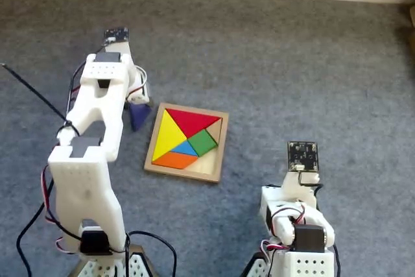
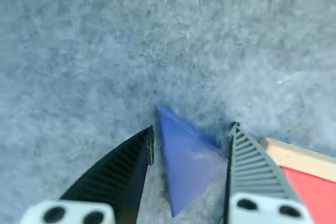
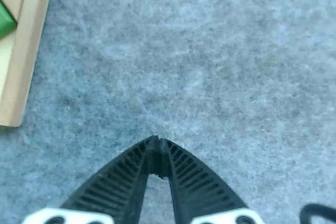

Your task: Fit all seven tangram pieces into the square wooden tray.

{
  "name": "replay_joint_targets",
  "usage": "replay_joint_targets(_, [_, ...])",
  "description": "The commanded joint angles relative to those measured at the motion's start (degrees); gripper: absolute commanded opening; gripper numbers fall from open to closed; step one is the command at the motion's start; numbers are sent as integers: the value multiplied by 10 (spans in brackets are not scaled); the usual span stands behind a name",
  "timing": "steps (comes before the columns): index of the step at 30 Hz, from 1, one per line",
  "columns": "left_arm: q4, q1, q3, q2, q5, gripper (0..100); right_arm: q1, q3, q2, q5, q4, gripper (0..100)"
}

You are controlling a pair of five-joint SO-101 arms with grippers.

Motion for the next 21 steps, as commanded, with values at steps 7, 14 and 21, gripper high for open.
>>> replay_joint_targets(7, [98, -4, -134, 62, 3, 229, 6, 75, -13, -3, 3, 5])
replay_joint_targets(14, [108, 5, -138, 54, 1, 247, 6, 74, -13, -3, 3, 5])
replay_joint_targets(21, [120, 15, -138, 55, 4, 294, 7, 74, -13, -3, 3, 5])
